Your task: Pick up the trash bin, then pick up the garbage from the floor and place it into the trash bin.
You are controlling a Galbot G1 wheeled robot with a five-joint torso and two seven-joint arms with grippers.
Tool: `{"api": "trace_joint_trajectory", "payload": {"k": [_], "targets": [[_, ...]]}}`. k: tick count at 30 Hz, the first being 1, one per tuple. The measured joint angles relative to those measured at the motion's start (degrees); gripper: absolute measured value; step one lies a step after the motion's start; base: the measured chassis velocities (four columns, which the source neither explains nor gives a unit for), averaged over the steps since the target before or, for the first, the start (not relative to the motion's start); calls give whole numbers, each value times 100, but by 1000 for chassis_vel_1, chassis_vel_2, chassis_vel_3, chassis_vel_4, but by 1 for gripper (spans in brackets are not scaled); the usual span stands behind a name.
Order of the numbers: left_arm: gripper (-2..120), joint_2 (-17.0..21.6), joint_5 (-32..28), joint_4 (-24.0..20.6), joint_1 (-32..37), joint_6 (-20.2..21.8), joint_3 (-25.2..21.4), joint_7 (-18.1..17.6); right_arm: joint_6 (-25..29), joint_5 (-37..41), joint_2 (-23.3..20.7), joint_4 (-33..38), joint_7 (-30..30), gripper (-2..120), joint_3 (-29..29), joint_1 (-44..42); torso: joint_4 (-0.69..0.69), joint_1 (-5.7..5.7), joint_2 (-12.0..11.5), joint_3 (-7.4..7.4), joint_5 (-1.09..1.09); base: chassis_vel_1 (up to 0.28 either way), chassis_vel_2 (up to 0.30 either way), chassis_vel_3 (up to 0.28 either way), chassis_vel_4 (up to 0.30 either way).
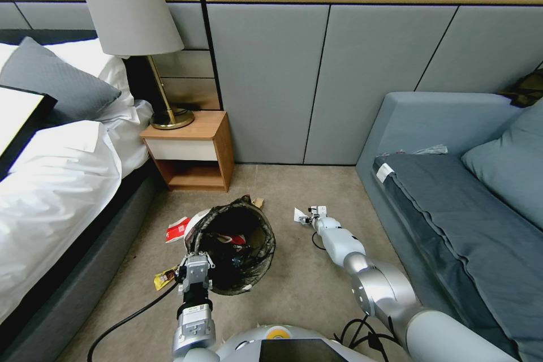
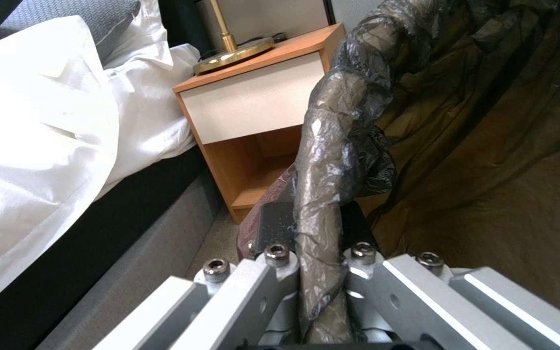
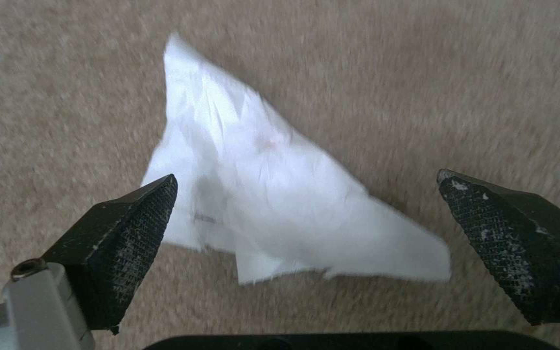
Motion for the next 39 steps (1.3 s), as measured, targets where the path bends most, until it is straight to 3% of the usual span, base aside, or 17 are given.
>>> {"api": "trace_joint_trajectory", "payload": {"k": [20, 39], "targets": [[0, 2, 78, 9, 26, -34, 15, -10, -166, 2, -10, -142, 153, 100, 817, 61, 0, 0, 0, 0, 0, 0, 0, 0, 0], [0, 3, 102, 14, 36, -75, 30, -28, -134, -12, 95, -207, 162, 100, 1050, 47, 0, 0, 0, 0, 0, 0, 0, 0, 0]]}}
